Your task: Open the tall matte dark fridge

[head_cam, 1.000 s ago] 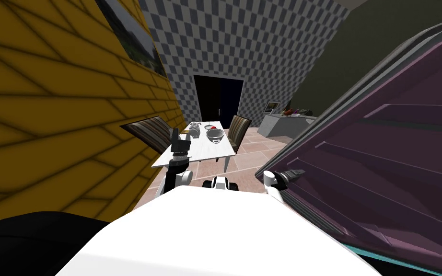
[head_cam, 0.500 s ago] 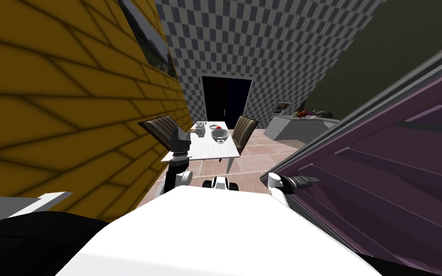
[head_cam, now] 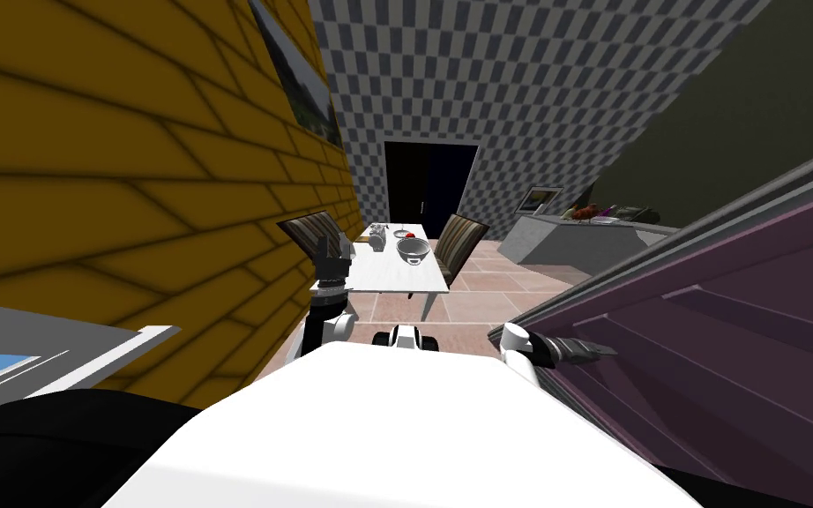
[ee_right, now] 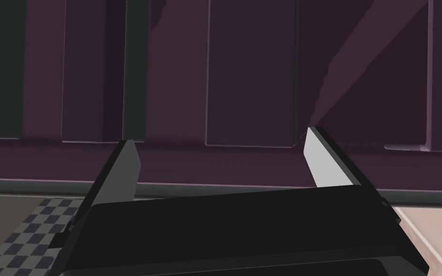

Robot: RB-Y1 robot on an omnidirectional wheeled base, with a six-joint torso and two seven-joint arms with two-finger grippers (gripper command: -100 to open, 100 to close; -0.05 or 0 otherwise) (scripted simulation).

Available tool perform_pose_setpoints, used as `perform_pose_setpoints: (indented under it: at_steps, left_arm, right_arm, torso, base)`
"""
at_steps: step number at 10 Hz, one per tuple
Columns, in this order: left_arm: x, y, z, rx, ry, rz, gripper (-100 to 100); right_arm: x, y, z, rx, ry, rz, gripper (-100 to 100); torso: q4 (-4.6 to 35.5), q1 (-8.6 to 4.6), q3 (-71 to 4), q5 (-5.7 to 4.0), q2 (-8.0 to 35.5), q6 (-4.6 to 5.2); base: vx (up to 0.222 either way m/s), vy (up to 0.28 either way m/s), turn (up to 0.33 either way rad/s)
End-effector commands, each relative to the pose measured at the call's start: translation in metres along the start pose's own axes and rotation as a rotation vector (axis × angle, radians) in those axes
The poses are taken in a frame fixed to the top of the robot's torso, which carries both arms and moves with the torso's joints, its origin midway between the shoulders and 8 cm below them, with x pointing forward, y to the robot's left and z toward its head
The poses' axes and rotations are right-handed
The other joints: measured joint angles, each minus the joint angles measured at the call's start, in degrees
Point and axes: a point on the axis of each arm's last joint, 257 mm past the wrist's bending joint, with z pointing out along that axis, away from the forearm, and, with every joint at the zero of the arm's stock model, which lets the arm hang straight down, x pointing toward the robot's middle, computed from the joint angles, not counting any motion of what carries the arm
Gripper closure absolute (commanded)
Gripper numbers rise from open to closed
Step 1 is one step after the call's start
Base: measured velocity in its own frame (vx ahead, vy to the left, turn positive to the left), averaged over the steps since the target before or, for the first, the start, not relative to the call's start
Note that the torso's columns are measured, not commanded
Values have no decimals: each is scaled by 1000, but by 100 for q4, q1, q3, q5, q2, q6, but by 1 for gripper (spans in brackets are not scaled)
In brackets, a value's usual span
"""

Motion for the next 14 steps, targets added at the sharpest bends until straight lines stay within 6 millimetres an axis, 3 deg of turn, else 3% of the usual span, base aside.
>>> perform_pose_setpoints:
  at_steps: [1, 6, 7, 8, 10, 14]
  left_arm:
    - [0, 0, 0, 0, 0, 0, 0]
    - [0, 0, 0, 0, 0, 0, 0]
    - [0, 0, 0, 0, 0, 0, 0]
    - [0, 0, 0, 0, 0, 0, 0]
    - [0, 0, 0, 0, 0, 0, 0]
    - [0, 0, 0, 0, 0, 0, 0]
  right_arm:
    - [33, 11, 14, -26, 82, 21, -100]
    - [80, 23, 30, -58, 202, 61, -100]
    - [76, 22, 28, -55, 189, 56, -100]
    - [65, 16, 43, -14, 95, -94, -100]
    - [33, 11, 42, 12, -8, -202, -100]
    - [1, 1, 39, 72, -121, -396, -100]
  torso:
    - [0, 2, 0, 0, 0, -1]
    - [0, -2, 1, 0, 2, 2]
    - [0, -1, 1, 0, 1, 1]
    - [0, -3, 1, 0, 2, 3]
    - [-7, 7, -16, 2, -24, -3]
    - [5, -2, 11, -1, 17, 1]
  base:
    - [9, 20, 229]
    - [10, 16, 152]
    - [4, 4, 22]
    - [114, 45, -107]
    - [91, 30, -31]
    - [1, -6, 2]
